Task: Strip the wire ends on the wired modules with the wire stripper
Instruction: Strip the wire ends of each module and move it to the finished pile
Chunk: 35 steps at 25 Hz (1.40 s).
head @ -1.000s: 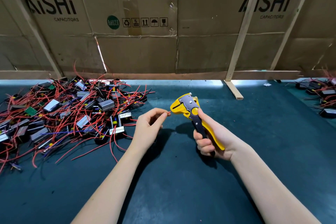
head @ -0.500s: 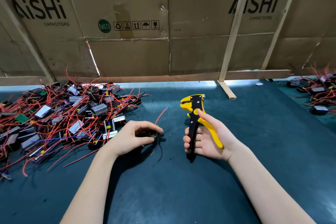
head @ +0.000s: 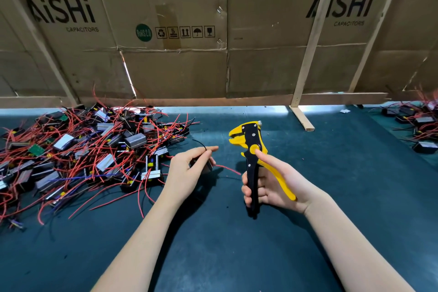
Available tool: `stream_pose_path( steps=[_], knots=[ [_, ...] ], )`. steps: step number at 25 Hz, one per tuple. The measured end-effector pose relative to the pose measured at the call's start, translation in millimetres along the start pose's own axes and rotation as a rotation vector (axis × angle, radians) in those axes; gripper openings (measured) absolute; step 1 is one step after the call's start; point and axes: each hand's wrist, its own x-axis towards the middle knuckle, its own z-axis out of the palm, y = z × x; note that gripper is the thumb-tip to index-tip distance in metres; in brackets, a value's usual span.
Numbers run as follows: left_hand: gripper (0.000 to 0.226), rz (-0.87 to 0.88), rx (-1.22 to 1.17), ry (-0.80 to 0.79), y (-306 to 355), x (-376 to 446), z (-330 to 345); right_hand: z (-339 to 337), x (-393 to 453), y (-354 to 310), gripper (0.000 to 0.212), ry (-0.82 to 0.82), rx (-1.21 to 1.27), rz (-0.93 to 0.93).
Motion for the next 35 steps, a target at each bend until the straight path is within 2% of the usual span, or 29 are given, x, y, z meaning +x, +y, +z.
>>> stream_pose_path(
  steps=[6,9,12,19,23,30,35],
  knots=[
    [0.031,0.008,0.035,-0.083,2.8,-3.1,4.3,0.4,-1.0,-1.1,0.065,-0.041,-0.064,0.023],
    [0.028,0.027,0.039,-0.105,4.6,-3.4,3.4,0.5,-0.9,-1.1,0.065,-0.084,-0.062,0.048],
    [0.016,0.042,-0.004,-0.068,5.7,-2.4,2.7,0.4,-0.9,-0.3,0.065,-0.112,-0.070,0.057],
    [0.023,0.022,0.106,-0.006,1.9,-0.1,-2.2,0.0,-1.1,-0.3,0.066,-0.162,-0.084,0.080],
    [0.023,-0.013,0.125,0.077,0.7,0.1,-0.6,-0.4,-0.2,0.1,0.065,-0.157,-0.077,0.079],
    [0.028,-0.021,0.126,0.040,0.1,1.0,-3.1,-1.1,0.0,1.5,0.063,-0.132,-0.084,0.079],
    [0.031,-0.012,0.129,0.027,-0.3,2.3,-5.5,0.9,1.7,3.1,0.070,-0.056,-0.069,0.050]
  ],
)
